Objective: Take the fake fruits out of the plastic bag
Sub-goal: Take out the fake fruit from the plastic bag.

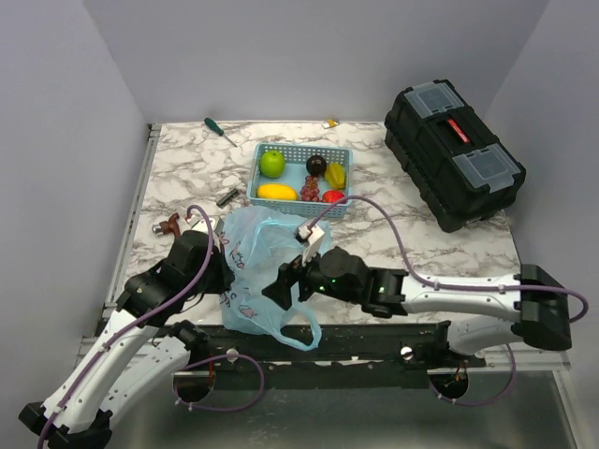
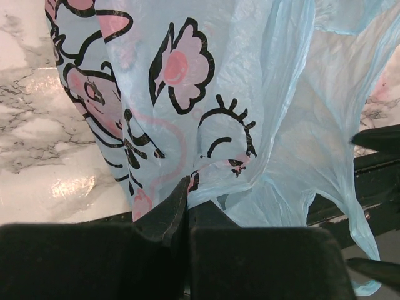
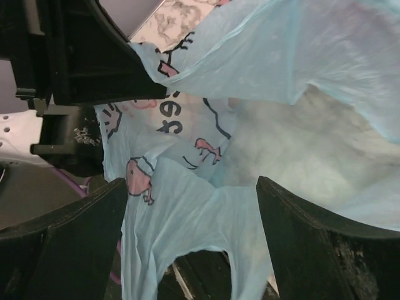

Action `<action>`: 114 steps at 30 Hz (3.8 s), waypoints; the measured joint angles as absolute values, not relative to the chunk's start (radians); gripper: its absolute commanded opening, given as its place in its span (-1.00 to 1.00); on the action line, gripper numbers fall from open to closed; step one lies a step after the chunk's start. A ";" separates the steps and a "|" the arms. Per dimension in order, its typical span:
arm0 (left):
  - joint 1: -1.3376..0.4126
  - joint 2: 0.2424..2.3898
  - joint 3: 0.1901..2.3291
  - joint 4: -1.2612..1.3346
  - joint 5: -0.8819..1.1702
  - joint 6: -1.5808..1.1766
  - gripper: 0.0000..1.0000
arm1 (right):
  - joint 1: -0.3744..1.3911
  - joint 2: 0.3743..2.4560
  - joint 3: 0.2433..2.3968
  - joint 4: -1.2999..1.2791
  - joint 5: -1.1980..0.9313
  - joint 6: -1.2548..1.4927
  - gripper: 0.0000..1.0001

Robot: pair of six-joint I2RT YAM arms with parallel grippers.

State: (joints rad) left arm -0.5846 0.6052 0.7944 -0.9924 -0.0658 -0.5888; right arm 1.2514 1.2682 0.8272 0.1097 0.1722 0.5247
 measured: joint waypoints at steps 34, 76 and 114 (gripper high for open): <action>-0.585 0.688 0.810 -0.824 -0.133 -0.513 -1.00 | 1.111 2.144 1.251 0.655 0.603 0.451 0.87; -0.585 0.614 0.756 -0.802 -0.139 -0.514 -1.00 | 1.021 2.094 1.249 0.554 0.398 0.466 -0.71; -0.585 0.656 0.721 -0.761 -0.089 -0.514 -1.00 | 1.018 1.668 0.934 0.778 -0.111 0.769 -0.74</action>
State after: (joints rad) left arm -0.5846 0.6559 0.7212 -0.7612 -0.0895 -0.5140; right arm 1.0180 1.6680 0.9340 0.7780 -0.1108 0.7689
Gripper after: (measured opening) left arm 0.002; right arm 0.585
